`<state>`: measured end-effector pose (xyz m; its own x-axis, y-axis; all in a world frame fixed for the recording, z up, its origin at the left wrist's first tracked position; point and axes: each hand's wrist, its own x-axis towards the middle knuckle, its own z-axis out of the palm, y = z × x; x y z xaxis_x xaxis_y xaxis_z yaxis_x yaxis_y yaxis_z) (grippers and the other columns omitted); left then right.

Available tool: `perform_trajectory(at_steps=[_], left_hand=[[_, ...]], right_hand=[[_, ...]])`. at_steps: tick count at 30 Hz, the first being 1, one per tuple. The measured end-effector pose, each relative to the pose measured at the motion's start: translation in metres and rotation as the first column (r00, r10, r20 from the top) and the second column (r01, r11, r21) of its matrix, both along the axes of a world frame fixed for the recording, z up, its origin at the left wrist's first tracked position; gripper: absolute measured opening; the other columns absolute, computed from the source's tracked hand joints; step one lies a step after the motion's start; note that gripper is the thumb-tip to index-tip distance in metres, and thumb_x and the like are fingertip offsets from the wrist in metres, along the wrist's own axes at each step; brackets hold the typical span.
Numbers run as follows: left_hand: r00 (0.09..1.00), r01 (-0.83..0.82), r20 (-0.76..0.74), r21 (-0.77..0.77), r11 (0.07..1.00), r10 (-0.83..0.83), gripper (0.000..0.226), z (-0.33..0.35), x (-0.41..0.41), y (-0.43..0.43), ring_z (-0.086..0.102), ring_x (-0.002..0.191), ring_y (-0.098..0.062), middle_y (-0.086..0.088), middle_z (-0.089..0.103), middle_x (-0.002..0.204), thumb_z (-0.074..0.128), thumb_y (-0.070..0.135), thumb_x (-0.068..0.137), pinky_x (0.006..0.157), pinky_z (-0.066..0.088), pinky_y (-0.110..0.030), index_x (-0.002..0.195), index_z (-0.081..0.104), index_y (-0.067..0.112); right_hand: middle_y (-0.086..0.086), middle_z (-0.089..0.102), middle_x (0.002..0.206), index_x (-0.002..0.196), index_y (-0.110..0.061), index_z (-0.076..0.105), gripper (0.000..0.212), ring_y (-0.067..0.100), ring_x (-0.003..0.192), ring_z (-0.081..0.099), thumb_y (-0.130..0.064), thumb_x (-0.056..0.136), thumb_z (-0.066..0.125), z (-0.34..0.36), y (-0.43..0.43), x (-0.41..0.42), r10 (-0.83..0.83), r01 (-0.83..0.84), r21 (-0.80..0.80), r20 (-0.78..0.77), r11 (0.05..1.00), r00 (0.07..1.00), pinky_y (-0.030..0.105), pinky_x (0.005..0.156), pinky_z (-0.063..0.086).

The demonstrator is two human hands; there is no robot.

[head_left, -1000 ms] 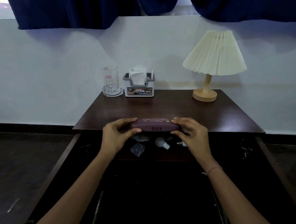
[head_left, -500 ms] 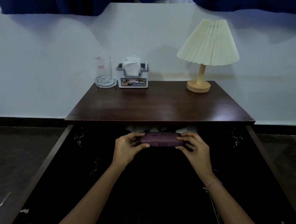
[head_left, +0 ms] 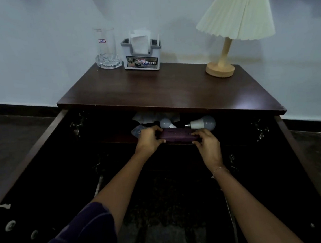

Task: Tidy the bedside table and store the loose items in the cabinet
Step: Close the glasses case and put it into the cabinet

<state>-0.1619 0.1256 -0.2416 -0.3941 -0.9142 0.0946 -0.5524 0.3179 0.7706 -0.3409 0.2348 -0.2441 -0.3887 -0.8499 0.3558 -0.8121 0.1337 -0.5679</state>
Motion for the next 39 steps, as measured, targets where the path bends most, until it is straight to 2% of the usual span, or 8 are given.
perform_trajectory(at_steps=[3, 12, 17, 22, 28, 30, 35, 39], left_hand=[[0.997, -0.011, 0.073, -0.063, 0.998, 0.016, 0.05, 0.002, -0.007, -0.006, 0.062, 0.108, -0.027, -0.015, 0.066, 0.117, 0.076, 0.01, 0.073, 0.096, 0.05, -0.034, 0.121, 0.061, 0.007], [0.975, 0.003, 0.216, -0.214, 0.977, 0.044, 0.039, 0.005, -0.017, -0.013, 0.06, 0.109, -0.028, -0.014, 0.065, 0.119, 0.065, 0.008, 0.081, 0.095, 0.046, -0.031, 0.121, 0.06, 0.009], [0.97, 0.008, 0.233, -0.341, 0.94, 0.077, 0.036, 0.008, -0.01, -0.005, 0.062, 0.101, -0.033, -0.018, 0.063, 0.115, 0.06, 0.009, 0.084, 0.08, 0.05, -0.034, 0.12, 0.056, 0.007], [0.969, 0.009, 0.217, -0.514, 0.858, 0.12, 0.028, 0.035, 0.006, 0.019, 0.064, 0.096, -0.03, -0.013, 0.065, 0.109, 0.05, 0.018, 0.091, 0.071, 0.053, -0.036, 0.115, 0.059, 0.008], [0.907, 0.143, 0.413, -0.491, 0.86, 0.085, 0.028, 0.098, 0.047, 0.039, 0.063, 0.097, -0.029, -0.01, 0.066, 0.102, 0.048, 0.014, 0.089, 0.065, 0.054, -0.038, 0.113, 0.062, 0.011], [0.875, 0.209, 0.483, -0.452, 0.867, 0.041, 0.025, 0.115, 0.066, 0.041, 0.063, 0.097, -0.031, -0.011, 0.066, 0.1, 0.05, 0.01, 0.087, 0.066, 0.054, -0.039, 0.107, 0.065, 0.009], [0.827, 0.194, 0.558, -0.397, 0.897, 0.069, 0.031, 0.146, 0.116, 0.055, 0.064, 0.105, -0.031, -0.014, 0.069, 0.104, 0.066, -0.001, 0.071, 0.078, 0.056, -0.037, 0.101, 0.068, 0.002], [0.716, 0.105, 0.678, -0.341, 0.934, 0.167, 0.03, 0.159, 0.154, 0.072, 0.05, 0.121, -0.032, -0.013, 0.058, 0.123, 0.061, 0.007, 0.078, 0.1, 0.042, -0.041, 0.107, 0.064, 0.008]], right_hand=[[0.006, 0.059, 0.113, 0.106, -0.01, 0.066, 0.029, 0.024, 0.105, 0.059, -0.001, 0.078, 0.066, 0.001, -0.006, -0.001, -0.002, 0.003, 0.011, -0.034, 1.0, 0.999, 0.036, 0.097, 0.048], [0.007, 0.058, 0.115, 0.109, -0.01, 0.065, 0.031, 0.024, 0.111, 0.055, 0.003, 0.081, 0.06, 0.003, -0.026, -0.004, -0.017, 0.018, 0.035, -0.032, 0.999, 0.999, 0.031, 0.1, 0.045], [0.007, 0.054, 0.12, 0.119, -0.014, 0.06, 0.038, 0.025, 0.117, 0.048, -0.002, 0.083, 0.06, 0.002, -0.021, -0.001, -0.04, 0.049, 0.063, -0.13, 0.997, 0.991, 0.033, 0.098, 0.045], [0.009, 0.052, 0.118, 0.112, -0.011, 0.061, 0.028, 0.026, 0.111, 0.047, -0.014, 0.084, 0.062, 0.02, 0.006, 0.013, -0.095, 0.119, 0.074, -0.27, 0.99, 0.958, 0.037, 0.08, 0.053], [0.01, 0.053, 0.116, 0.117, -0.013, 0.057, 0.035, 0.031, 0.108, 0.049, -0.02, 0.083, 0.063, 0.088, 0.043, 0.016, -0.036, 0.167, 0.272, -0.426, 0.948, 0.904, 0.045, 0.082, 0.049], [0.008, 0.051, 0.119, 0.119, -0.015, 0.053, 0.039, 0.03, 0.111, 0.047, -0.023, 0.082, 0.063, 0.114, 0.054, 0.014, -0.006, 0.185, 0.338, -0.467, 0.923, 0.884, 0.044, 0.083, 0.049], [0.008, 0.048, 0.13, 0.125, -0.016, 0.05, 0.045, 0.028, 0.121, 0.044, -0.016, 0.082, 0.062, 0.159, 0.086, 0.003, 0.014, 0.219, 0.433, -0.474, 0.874, 0.88, 0.041, 0.092, 0.047], [0.01, 0.024, 0.152, 0.142, -0.016, 0.029, 0.057, 0.029, 0.144, 0.015, -0.007, 0.089, 0.047, 0.164, 0.124, 0.001, -0.021, 0.318, 0.543, -0.484, 0.777, 0.875, 0.045, 0.116, 0.018]])
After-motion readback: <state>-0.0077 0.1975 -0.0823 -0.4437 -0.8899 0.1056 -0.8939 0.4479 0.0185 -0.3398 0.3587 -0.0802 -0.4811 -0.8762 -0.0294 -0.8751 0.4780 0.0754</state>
